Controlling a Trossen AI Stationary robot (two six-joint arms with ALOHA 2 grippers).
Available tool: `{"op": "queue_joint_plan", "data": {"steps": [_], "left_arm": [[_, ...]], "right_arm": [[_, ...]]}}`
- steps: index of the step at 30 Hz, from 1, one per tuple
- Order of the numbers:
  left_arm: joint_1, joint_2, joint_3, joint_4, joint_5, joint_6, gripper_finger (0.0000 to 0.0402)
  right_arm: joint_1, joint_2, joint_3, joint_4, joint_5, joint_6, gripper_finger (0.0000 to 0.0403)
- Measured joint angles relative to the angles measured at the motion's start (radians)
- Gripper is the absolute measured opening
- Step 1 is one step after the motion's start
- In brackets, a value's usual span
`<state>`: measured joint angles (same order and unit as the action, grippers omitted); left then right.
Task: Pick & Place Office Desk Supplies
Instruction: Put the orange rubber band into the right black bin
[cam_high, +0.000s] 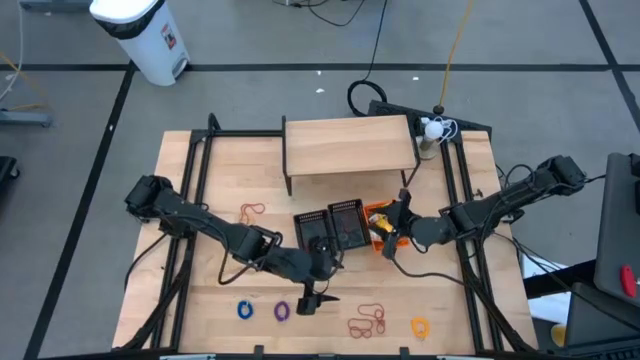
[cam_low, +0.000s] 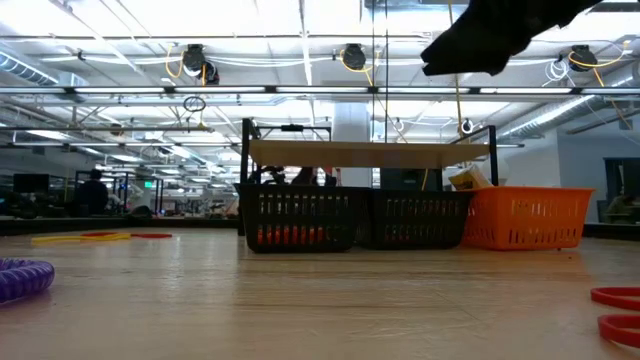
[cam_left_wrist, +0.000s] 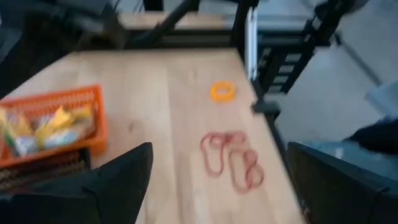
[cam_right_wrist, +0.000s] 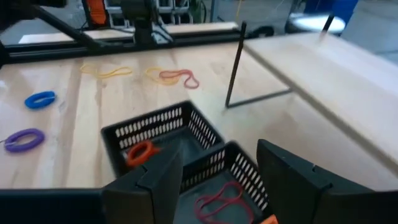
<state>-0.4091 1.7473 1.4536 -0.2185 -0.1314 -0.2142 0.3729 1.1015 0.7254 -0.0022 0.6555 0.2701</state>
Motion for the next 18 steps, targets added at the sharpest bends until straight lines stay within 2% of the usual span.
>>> {"op": "queue_joint_plan", "data": {"steps": [2,4,7,11,18], "left_arm": [[0.004,0.0,0.001,0.043,0.001,-0.001,0.0368],[0.012,-0.002,0.002,0.013,0.034,0.038,0.0371],[0.021,-0.001,0.001,-0.163,0.126,0.12,0.0376],[0.02,0.006,0.0,-0.313,0.148,0.124,0.0378],[0.023,0.006,0.001,-0.161,0.119,0.066,0.0366]], "right_arm": [[-0.015,0.0,0.0,0.022,0.0,-0.038,0.0192],[-0.027,0.0,0.0,0.039,-0.001,-0.074,0.0193],[-0.04,0.0,0.0,0.039,-0.002,-0.115,0.0194],[-0.053,0.0,0.0,0.036,-0.002,-0.137,0.0191],[-0.059,0.0,0.0,0.035,-0.006,-0.102,0.0189]]}}
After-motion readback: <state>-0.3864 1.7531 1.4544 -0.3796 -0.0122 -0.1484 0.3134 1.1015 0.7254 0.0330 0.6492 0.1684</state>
